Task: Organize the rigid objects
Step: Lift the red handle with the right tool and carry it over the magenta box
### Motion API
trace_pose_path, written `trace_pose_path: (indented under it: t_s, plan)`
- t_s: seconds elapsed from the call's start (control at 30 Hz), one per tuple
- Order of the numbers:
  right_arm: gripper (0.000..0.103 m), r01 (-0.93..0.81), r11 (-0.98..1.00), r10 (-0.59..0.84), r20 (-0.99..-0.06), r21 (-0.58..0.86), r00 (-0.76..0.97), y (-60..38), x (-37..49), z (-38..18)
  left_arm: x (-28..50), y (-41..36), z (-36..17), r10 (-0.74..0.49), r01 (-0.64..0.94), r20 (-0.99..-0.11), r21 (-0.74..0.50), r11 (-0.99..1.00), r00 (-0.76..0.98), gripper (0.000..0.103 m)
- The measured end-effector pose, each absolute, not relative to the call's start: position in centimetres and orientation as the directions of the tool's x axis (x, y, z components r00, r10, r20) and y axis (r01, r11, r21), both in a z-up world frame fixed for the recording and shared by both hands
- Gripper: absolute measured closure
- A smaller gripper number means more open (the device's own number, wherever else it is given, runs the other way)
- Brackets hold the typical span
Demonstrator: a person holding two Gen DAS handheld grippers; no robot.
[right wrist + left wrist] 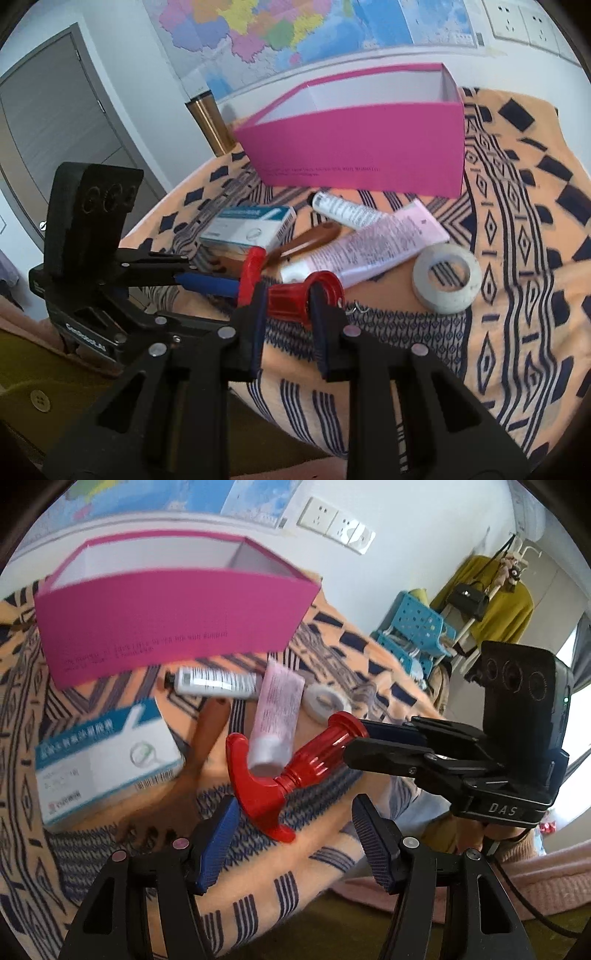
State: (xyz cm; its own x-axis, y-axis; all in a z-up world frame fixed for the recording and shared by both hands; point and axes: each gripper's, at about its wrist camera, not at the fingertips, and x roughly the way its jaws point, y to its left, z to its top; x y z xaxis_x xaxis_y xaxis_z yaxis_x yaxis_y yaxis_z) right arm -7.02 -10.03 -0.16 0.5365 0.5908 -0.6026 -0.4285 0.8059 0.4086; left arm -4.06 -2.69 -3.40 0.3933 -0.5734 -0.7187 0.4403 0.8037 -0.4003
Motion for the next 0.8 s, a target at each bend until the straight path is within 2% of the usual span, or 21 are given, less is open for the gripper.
trace_pose_path:
  t_s: [0.33, 0.8]
  plan:
    - [0.087, -0.458, 0.803, 0.596, -0.521, 0.381, 0.611, -10.7, -3.9, 3.5, -1.0, -1.6, 1.3, -0.562, 0.459, -0.663, -0.35, 0.816, 0.494, 0.039]
    - [0.087, -0.456, 0.782, 0.619, -0.441, 0.425, 0.65, -13.3, 3.0, 6.8, 5.7, -2.4, 6.2, -0.523, 0.459, -0.627, -0.281, 0.843, 0.577, 0.039]
